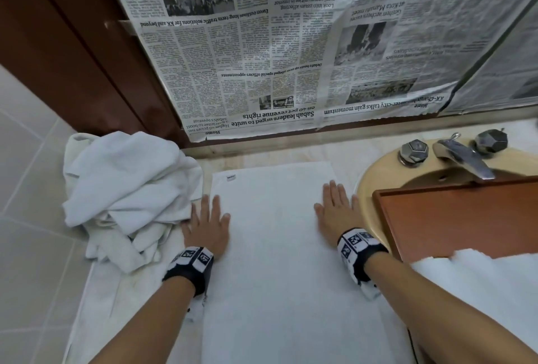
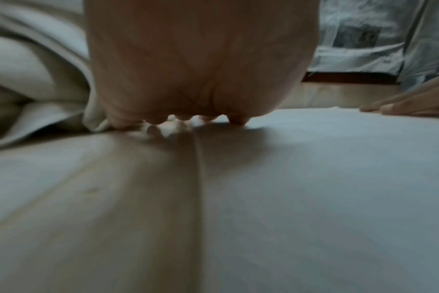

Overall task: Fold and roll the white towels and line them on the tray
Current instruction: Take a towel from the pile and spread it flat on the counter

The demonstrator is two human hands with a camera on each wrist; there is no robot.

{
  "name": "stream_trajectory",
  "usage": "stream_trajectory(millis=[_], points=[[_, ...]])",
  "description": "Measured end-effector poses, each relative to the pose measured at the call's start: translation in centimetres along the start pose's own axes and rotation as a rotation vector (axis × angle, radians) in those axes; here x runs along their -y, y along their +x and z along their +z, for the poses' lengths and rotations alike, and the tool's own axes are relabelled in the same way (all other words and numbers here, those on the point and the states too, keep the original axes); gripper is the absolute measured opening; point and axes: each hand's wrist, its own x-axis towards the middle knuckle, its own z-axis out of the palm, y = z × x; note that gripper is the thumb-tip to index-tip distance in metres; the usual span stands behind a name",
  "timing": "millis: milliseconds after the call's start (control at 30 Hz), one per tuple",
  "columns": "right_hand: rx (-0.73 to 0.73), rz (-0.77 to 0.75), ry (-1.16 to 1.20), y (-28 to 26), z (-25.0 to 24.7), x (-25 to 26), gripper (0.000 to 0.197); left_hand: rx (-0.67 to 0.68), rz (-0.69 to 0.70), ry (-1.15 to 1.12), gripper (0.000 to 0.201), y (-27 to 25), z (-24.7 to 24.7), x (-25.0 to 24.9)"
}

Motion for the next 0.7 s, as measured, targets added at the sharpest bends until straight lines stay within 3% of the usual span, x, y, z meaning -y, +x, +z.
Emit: stream_trajectory(millis=[133, 200, 267, 400, 467, 533, 633, 700], points=[[-0.096, -0.258, -0.021, -4.7, 2.9, 3.5, 0.06, -0.016, 0.216, 0.041, 0.076, -5.3, 1.8, -3.4], [-0.005, -0.348, -0.042, -6.2, 4.4, 4.8, 0.069, 0.036, 0.296, 0.028, 0.068, -7.3, 3.3, -5.0], [0.052, -0.317, -0.048, -6.2, 4.9, 4.4, 0.081, 0.083, 0.274, 0.024, 0.064, -7.8, 4.0, -5.2], [0.011, -0.133, -0.049, -4.6, 3.5, 0.3, 0.061, 0.054, 0.147, 0.059, 0.062, -6.8, 3.7, -1.5], [-0.014, -0.054, -0.054, -5.2, 3.0, -1.4, 0.062, 0.048, 0.058, 0.028, 0.06, -6.8, 3.3, 0.1], [-0.026, -0.077, -0.052, -7.1, 3.3, -0.9, 0.063, 0.023, 0.013, 0.041, 0.061, -7.9, 3.5, 0.4], [0.013, -0.203, -0.088, -10.9, 6.0, 2.0, 0.068, -0.031, 0.181, -0.005, 0.069, -11.5, 4.2, -2.9], [0.067, -0.236, -0.03, -12.3, 7.8, 3.6, 0.062, 0.028, 0.304, 0.036, 0.065, -13.5, 6.1, -4.9]])
